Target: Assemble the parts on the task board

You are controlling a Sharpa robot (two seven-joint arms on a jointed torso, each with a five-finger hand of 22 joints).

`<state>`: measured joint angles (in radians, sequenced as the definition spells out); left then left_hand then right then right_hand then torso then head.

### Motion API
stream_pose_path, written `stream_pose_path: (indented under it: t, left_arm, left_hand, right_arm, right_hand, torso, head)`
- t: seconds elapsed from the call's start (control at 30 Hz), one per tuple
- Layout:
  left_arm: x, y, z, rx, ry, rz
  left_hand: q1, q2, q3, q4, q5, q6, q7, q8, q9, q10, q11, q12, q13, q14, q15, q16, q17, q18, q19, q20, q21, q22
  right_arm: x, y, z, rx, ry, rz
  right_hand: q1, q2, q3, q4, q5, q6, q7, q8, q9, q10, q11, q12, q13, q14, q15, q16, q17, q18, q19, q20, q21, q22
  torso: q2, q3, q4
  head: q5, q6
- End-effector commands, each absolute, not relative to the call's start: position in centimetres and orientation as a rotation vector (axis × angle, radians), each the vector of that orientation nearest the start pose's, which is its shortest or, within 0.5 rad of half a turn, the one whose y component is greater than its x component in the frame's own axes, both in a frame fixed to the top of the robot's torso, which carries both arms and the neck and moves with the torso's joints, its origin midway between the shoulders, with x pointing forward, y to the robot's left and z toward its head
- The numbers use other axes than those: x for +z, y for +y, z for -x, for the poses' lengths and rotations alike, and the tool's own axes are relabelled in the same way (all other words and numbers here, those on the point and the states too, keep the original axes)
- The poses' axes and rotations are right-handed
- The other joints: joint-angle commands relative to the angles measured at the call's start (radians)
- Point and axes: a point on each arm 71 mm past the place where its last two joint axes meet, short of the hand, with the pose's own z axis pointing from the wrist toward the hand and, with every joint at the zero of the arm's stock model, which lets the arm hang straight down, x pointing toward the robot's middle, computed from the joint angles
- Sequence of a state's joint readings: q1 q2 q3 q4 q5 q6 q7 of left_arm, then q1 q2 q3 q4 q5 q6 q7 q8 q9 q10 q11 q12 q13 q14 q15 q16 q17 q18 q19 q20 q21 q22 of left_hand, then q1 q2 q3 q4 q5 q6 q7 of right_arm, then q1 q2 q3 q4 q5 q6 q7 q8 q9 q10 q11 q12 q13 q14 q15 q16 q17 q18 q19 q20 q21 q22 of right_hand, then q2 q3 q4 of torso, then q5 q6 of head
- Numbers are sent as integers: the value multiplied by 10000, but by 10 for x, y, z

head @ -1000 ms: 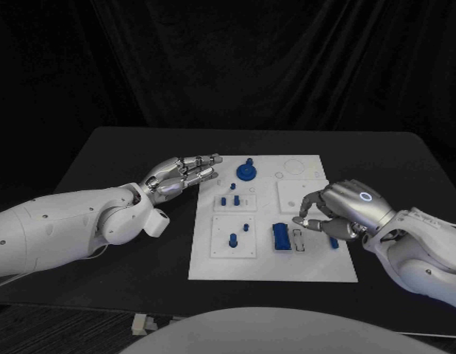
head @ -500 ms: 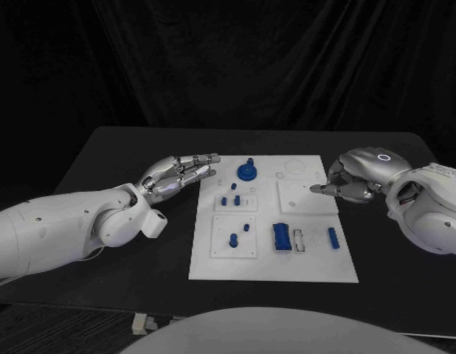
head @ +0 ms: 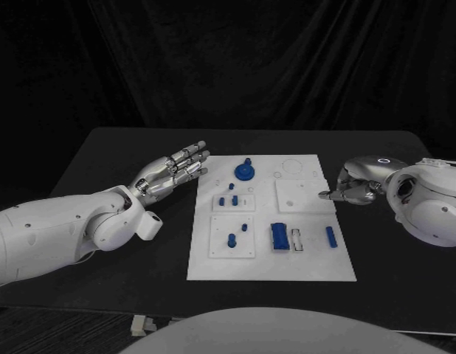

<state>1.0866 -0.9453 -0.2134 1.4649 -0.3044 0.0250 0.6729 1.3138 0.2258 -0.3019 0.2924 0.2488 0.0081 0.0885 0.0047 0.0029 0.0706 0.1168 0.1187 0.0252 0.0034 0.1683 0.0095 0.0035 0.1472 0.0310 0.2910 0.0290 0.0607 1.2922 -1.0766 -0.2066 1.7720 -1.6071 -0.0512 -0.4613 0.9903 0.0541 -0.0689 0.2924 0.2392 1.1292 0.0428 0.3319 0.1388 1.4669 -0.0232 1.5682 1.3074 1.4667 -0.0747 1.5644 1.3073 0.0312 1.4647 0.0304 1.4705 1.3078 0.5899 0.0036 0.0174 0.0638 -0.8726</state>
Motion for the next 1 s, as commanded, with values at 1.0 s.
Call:
stream_pose_path:
  t: [1.0]
  left_arm:
    - [-268,253,-429,-17758,15970,7220]
  left_hand:
    - [895,110,284,-14,1198,517,-649,88,98,-245,633,173,1,-18,22,-83,-27,174,-20,26,-19,-13]
  right_arm:
    - [-211,-211,-399,6586,18334,2784]
  right_hand:
    - [2428,-321,490,-541,472,-1806,-10,-2005,-417,1039,-95,26,2634,969,-119,-70,2230,-167,856,-33,389,2438]
  torso:
    - [2,3,-8]
  head:
    - [-133,0]
